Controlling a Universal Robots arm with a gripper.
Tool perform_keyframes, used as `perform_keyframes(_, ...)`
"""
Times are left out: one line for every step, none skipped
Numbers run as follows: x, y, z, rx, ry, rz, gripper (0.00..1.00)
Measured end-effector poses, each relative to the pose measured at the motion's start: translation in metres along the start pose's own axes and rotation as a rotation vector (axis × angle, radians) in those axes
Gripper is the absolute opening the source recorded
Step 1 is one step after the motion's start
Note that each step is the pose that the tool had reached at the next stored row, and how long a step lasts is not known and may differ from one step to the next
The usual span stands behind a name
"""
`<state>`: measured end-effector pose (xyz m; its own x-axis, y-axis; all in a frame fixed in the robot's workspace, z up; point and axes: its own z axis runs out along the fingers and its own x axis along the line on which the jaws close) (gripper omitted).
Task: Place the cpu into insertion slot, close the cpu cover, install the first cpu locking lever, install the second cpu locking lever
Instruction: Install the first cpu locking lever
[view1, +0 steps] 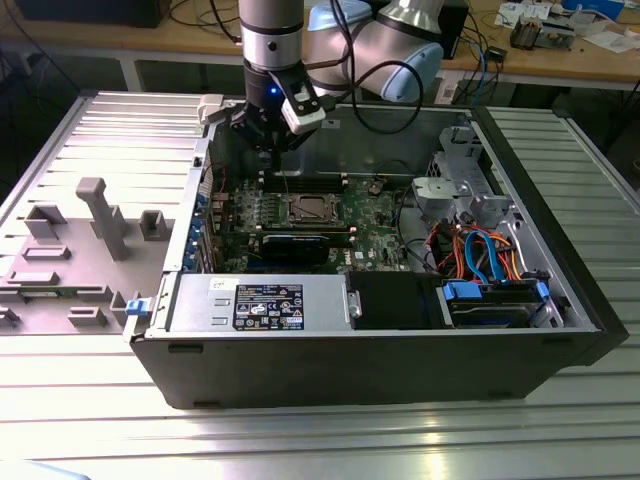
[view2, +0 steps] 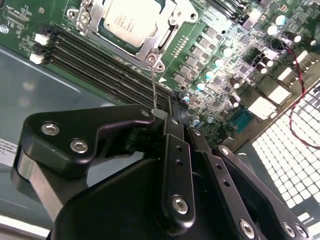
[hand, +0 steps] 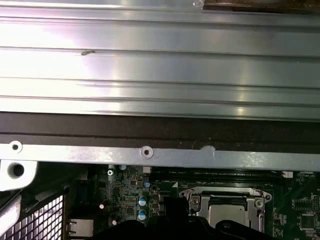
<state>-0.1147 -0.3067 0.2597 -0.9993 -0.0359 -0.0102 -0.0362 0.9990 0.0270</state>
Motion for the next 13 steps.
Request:
perform_keyframes(-0.0006,0.0003,0.0001,0.0,0.0,0.0,0.11)
perform_keyframes(-0.0016,0.0008,0.0004,0.0001,0.0001,0.0,0.11)
perform_keyframes(-0.0021,0.0011,0.0006,-0.0001,-0.0001,0.0,0.11)
perform_keyframes(-0.0026,0.0014,0.0008,-0.0001,-0.0001,0.0,0.11)
perform_keyframes(-0.0033,0.0017,0.0011,0.0,0.0,0.0,0.11)
perform_keyframes(-0.0037,0.002,0.0013,-0.0001,0.0,0.0,0.11)
perform_keyframes(-0.0041,0.0023,0.0015,0.0,0.0,0.0,0.11)
perform_keyframes(-0.0049,0.0027,0.0018,0.0,0.0001,0.0,0.11)
perform_keyframes(-0.0055,0.0029,0.0019,0.0,0.0001,0.0,0.11)
perform_keyframes(-0.0062,0.0033,0.0022,0.0001,0.0001,0.0,0.11)
perform_keyframes(-0.0067,0.0036,0.0023,0.0001,0.0001,0.0,0.11)
perform_keyframes(-0.0072,0.0038,0.0025,0.0,0.0,0.0,0.11)
perform_keyframes(-0.0078,0.0042,0.0027,0.0,0.0001,0.0,0.11)
